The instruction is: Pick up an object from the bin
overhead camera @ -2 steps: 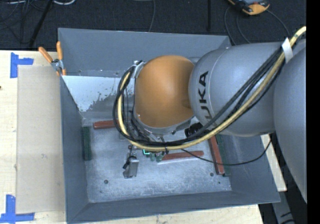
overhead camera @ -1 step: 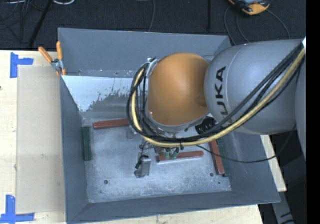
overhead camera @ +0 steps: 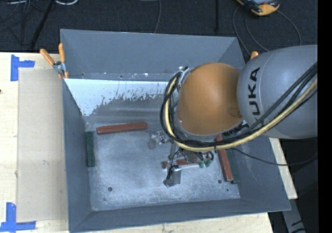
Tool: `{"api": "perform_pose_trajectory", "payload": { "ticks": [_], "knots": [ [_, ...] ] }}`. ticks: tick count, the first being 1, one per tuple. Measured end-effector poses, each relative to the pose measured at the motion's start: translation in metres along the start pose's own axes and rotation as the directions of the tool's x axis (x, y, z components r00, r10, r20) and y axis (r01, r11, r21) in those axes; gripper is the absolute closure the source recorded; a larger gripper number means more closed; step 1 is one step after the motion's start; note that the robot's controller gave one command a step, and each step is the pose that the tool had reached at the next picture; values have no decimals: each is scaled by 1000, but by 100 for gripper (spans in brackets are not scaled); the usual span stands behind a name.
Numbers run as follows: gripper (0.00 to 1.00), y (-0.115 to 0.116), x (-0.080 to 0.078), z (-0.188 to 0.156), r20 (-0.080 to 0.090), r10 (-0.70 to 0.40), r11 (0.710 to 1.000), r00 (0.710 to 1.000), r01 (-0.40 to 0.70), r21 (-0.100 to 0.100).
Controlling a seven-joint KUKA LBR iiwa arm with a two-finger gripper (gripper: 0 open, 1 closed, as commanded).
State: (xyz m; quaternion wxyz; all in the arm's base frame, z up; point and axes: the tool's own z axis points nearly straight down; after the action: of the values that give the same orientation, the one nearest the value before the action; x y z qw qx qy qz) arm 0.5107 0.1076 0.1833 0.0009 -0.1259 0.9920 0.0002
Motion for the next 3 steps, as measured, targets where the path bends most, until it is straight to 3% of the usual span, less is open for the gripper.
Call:
{"api": "perform_pose_trajectory", "payload": {
  "ticks": [1,2,3],
  "knots": [
    [0,-12,-6,31,-3,-28,1000,1000,28,1],
    [0,-44,-1,58,-1,-297,955,955,297,-3],
    [100,-85,-17,114,-2,-271,963,963,271,-2]
  ]
}}
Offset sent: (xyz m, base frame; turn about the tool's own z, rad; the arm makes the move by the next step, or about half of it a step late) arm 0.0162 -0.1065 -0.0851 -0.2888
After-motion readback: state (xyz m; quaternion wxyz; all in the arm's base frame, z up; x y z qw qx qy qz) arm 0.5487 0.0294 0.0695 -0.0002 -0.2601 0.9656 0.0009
